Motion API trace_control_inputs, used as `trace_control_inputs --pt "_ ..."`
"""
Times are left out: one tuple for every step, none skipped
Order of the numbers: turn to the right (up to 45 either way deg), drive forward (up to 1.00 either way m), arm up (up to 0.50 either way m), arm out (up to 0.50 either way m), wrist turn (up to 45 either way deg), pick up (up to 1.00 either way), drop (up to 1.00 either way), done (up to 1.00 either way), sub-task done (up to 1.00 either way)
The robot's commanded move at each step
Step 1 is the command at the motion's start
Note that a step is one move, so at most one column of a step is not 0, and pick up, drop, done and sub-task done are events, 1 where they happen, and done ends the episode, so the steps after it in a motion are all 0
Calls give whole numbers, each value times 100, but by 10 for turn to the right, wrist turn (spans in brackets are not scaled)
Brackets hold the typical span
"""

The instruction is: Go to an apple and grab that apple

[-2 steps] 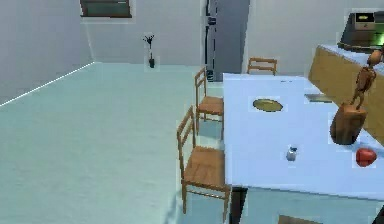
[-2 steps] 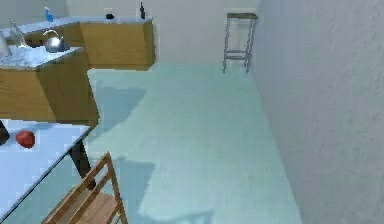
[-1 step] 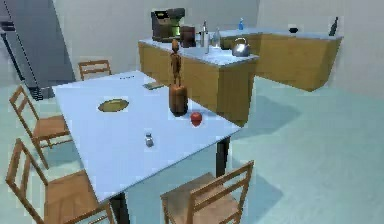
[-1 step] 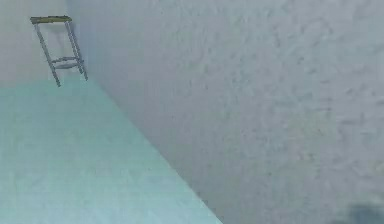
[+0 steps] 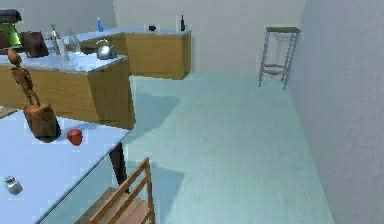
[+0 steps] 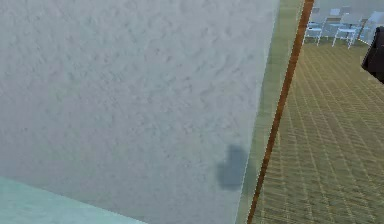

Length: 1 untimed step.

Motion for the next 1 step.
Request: trace_control_inputs --pt "30 0 0 0 0 0 0 0 0"
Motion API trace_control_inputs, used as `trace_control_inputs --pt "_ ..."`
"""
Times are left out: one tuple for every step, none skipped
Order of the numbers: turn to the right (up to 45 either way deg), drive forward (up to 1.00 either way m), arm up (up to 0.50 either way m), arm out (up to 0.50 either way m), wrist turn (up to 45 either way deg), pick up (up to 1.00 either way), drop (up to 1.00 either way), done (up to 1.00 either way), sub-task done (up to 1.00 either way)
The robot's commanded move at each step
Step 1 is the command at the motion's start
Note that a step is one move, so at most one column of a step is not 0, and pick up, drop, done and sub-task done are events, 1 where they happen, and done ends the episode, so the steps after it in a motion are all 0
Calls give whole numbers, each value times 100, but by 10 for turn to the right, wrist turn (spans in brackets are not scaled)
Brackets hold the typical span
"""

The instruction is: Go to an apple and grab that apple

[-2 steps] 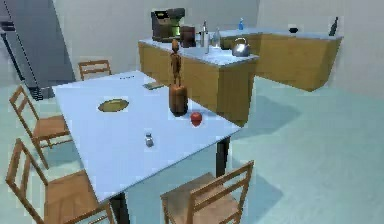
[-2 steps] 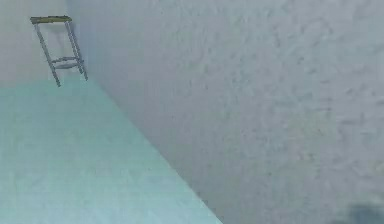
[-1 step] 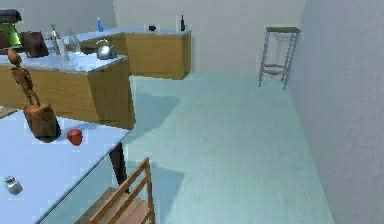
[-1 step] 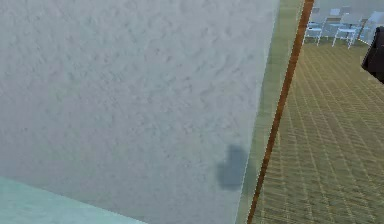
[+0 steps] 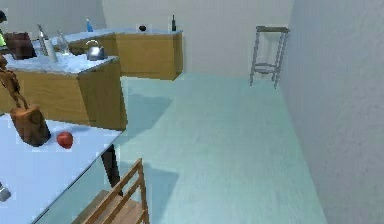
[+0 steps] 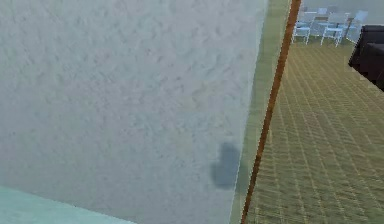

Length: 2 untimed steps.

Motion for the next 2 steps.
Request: trace_control_inputs --pt "210 0 0 0 0 0 0 0 0" --pt "0 90 0 0 0 0 0 0 0"
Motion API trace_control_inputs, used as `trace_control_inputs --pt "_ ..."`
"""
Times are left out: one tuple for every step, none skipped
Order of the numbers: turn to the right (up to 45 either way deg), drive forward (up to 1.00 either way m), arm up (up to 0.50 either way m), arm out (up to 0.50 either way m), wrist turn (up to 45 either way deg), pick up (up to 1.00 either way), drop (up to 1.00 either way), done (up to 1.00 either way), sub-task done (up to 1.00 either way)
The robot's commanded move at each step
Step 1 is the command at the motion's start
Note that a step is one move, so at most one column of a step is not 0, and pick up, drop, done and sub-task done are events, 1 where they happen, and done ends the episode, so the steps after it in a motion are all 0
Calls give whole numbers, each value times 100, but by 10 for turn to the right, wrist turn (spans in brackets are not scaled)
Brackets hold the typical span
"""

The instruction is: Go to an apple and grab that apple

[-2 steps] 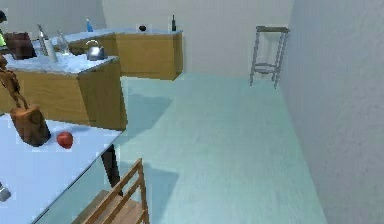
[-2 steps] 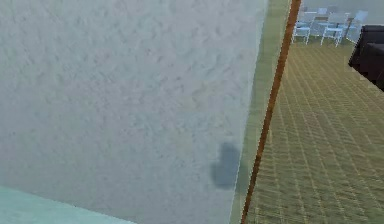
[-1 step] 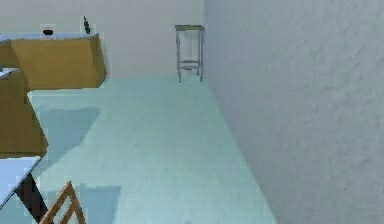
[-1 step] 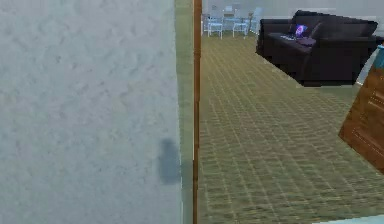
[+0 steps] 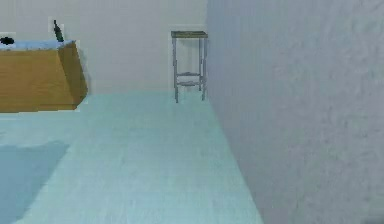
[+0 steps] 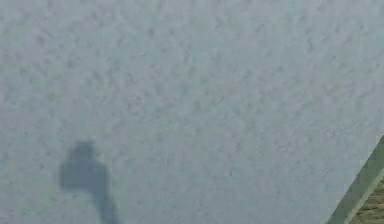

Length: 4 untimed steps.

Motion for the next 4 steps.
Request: trace_control_inputs --pt "-450 0 0 0 0 0 0 0 0" --pt "-210 0 0 0 0 0 0 0 0" --pt "0 20 0 0 0 0 0 0 0" --pt "450 0 0 0 0 0 0 0 0"
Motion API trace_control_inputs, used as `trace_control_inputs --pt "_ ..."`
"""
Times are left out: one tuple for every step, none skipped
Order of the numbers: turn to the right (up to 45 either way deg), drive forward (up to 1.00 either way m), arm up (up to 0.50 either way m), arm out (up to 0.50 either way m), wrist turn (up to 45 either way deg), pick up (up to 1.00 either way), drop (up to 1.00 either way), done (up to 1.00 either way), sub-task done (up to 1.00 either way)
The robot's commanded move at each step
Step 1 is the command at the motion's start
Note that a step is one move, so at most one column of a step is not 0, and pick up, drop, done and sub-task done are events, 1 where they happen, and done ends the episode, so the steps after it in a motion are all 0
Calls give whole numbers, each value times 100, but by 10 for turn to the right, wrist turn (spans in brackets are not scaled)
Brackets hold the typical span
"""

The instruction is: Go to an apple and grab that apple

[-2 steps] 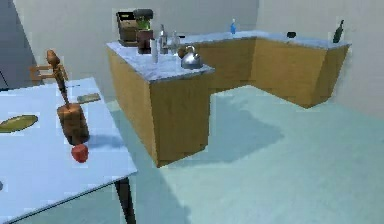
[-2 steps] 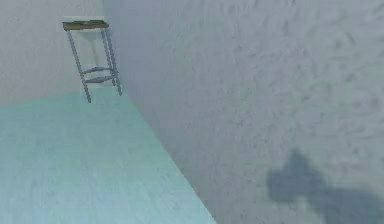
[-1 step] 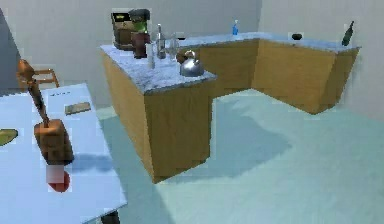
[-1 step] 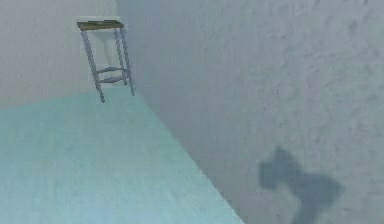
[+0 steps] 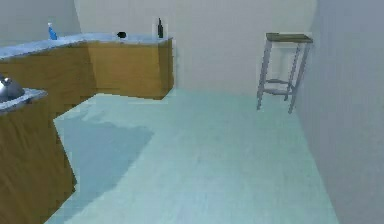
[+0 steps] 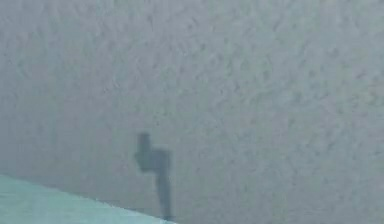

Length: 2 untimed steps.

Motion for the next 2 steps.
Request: trace_control_inputs --pt "450 0 0 0 0 0 0 0 0" --pt "60 0 0 0 0 0 0 0 0"
